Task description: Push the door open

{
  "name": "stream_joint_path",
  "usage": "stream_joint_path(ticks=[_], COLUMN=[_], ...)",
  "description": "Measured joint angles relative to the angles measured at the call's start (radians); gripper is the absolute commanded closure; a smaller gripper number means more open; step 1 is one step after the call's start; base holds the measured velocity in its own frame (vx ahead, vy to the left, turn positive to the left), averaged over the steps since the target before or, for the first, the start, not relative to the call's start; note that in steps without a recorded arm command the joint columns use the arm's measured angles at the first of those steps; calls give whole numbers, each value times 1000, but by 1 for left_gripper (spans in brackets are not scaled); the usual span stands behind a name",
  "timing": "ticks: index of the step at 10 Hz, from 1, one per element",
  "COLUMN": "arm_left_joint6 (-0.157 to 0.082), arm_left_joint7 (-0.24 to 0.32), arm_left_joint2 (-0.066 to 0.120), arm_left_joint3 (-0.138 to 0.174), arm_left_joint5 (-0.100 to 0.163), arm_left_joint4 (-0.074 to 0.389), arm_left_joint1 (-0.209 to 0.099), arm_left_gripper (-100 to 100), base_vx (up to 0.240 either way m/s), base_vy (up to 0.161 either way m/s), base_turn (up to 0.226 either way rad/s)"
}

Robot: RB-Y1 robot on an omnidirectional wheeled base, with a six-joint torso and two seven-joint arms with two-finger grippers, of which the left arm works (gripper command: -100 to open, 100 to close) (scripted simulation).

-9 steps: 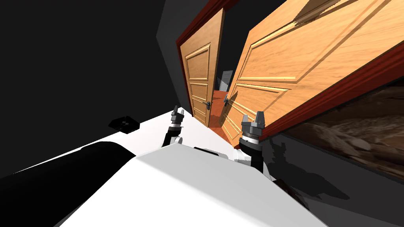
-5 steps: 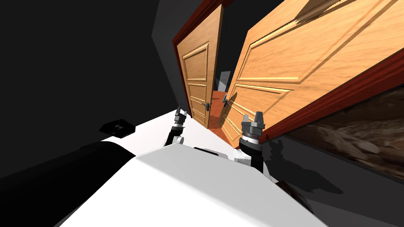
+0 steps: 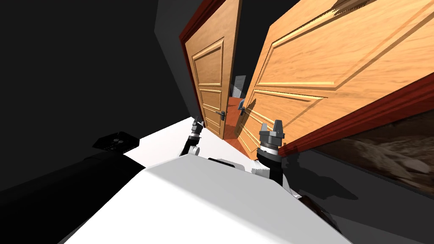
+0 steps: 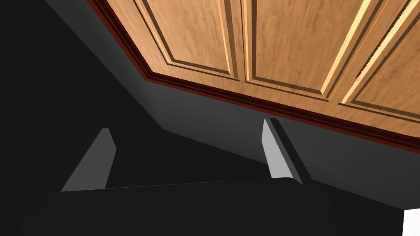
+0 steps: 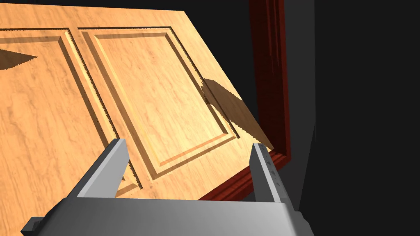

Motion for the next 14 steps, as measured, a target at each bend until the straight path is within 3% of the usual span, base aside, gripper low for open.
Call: stream_joint_path(ticks=[2,5,7,14], arm_left_joint6=[-4,16,15,44], arm_left_joint7=[0,0,4,0], arm_left_joint2=[7,20,32,47], arm_left_joint3=[-10,-24,-34,-83], arm_left_joint5=[-2,-3,-3,-13], arm_left_joint4=[51,115,164,329], arm_left_joint1=[-24,-66,-86,-174], arm_left_gripper=[-100,-100,-100,-100], base_vx=[89,96,88,85], base_vy=[59,82,83,84], base_turn=[-82,-77,-86,-86])
